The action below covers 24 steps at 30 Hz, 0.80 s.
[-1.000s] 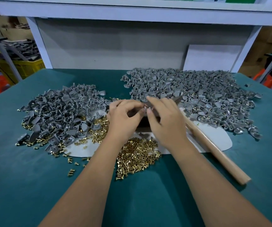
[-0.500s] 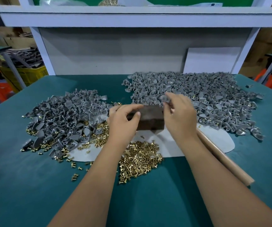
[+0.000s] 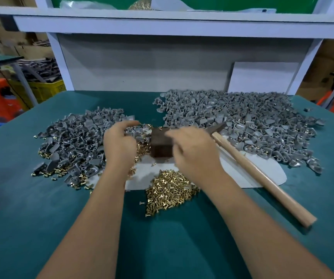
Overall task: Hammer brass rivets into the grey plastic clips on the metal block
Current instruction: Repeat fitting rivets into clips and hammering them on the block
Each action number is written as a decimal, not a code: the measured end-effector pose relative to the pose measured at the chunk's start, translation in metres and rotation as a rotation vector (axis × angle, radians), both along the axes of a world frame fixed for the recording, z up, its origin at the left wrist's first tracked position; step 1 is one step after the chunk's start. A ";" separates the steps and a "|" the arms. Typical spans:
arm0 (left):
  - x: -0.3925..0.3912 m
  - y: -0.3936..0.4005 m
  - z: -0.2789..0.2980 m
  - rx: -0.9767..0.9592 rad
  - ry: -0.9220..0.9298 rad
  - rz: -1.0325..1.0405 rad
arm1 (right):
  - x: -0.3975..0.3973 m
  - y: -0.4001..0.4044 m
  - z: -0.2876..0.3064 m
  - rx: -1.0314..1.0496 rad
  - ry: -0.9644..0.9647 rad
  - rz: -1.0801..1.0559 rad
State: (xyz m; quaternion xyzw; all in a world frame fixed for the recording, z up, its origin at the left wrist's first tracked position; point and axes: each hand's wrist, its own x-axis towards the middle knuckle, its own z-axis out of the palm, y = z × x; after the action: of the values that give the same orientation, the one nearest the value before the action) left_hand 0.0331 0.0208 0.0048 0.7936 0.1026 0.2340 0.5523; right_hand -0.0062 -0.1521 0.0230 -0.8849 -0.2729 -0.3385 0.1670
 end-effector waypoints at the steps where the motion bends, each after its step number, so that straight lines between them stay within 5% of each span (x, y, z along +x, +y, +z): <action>1: -0.001 0.005 0.000 0.002 0.004 0.005 | -0.004 0.009 -0.001 -0.117 0.061 0.085; 4: 0.000 0.008 -0.002 0.265 0.086 -0.038 | -0.012 0.034 -0.013 -0.352 0.223 0.115; 8: 0.001 0.002 -0.005 0.652 0.220 -0.065 | -0.013 0.042 -0.023 -0.375 0.340 0.071; 24: 0.006 -0.005 -0.008 0.763 0.307 0.078 | -0.011 0.036 -0.018 -0.178 0.366 0.186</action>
State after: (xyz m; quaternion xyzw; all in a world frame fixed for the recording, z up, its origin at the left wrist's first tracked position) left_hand 0.0391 0.0160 -0.0028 0.9625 0.1196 0.1551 0.1876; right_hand -0.0174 -0.1157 0.0052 -0.9139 -0.3471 -0.1300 0.1656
